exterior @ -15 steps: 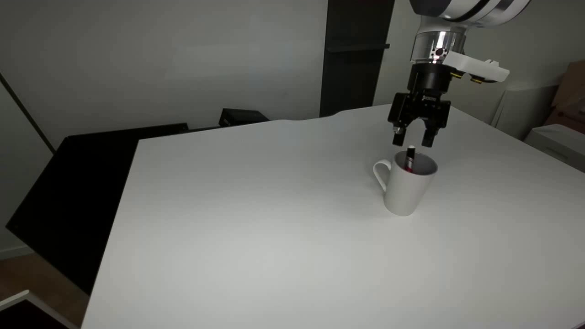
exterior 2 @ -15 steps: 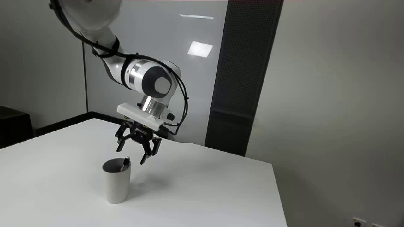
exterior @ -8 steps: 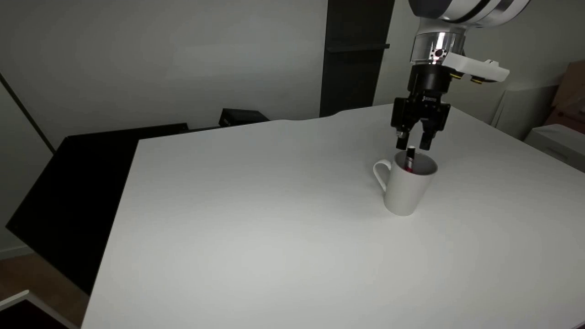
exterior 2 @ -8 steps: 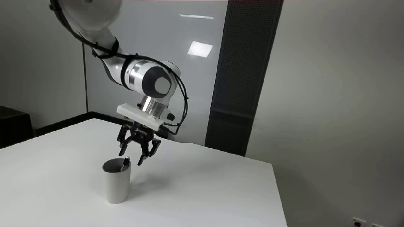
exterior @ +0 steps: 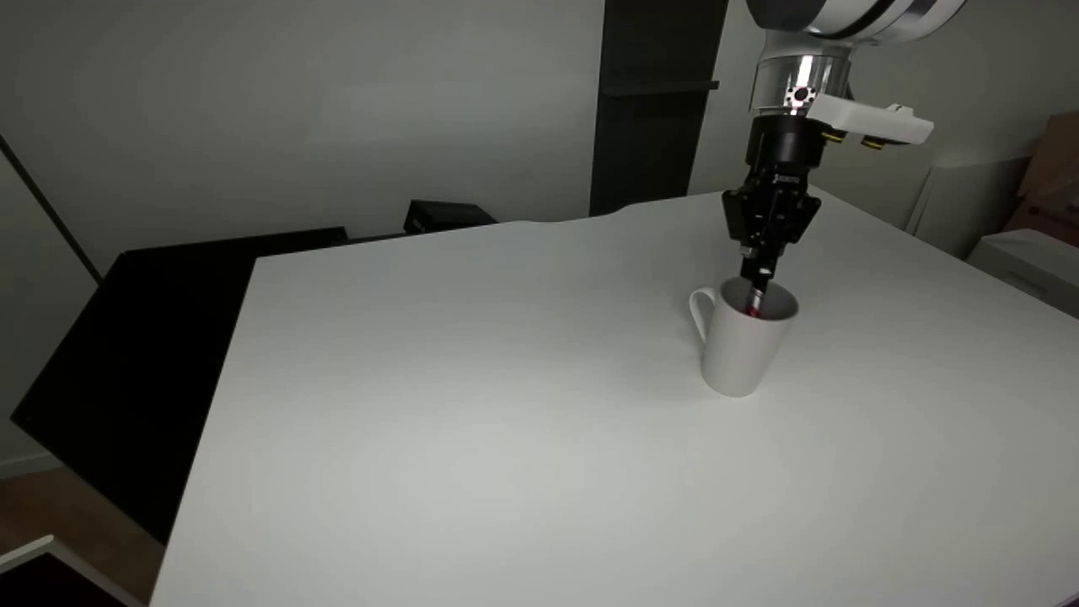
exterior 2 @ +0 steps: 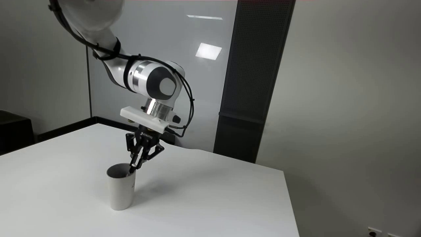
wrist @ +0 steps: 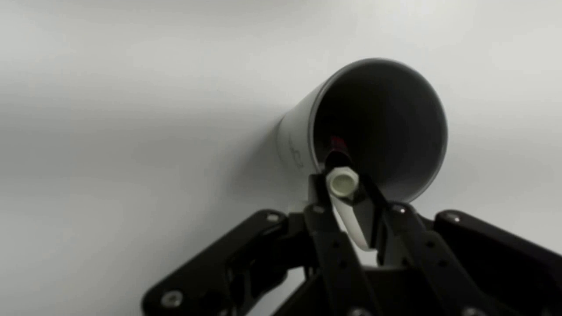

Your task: Remove the marker from the mug and put it on the table

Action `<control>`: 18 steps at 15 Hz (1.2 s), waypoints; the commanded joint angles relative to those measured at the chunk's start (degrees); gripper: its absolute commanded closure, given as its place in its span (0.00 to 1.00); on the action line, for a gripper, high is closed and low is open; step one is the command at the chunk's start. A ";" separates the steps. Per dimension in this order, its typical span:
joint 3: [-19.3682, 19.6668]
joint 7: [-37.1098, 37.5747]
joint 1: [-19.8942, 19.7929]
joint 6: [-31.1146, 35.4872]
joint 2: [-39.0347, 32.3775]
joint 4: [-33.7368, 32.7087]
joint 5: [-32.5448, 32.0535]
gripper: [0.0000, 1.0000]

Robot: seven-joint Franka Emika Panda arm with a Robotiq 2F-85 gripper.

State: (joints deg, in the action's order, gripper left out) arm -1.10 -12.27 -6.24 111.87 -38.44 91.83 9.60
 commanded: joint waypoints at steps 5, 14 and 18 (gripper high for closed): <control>0.99 4.53 1.17 -1.01 -1.52 -2.56 -2.32 0.93; 0.62 7.71 1.40 -5.51 -0.31 -5.58 -1.28 0.93; 0.87 9.52 1.75 -8.93 -0.18 -8.61 -1.43 0.93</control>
State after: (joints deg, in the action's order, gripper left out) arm -0.93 -6.17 -5.29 106.62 -38.67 86.55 8.70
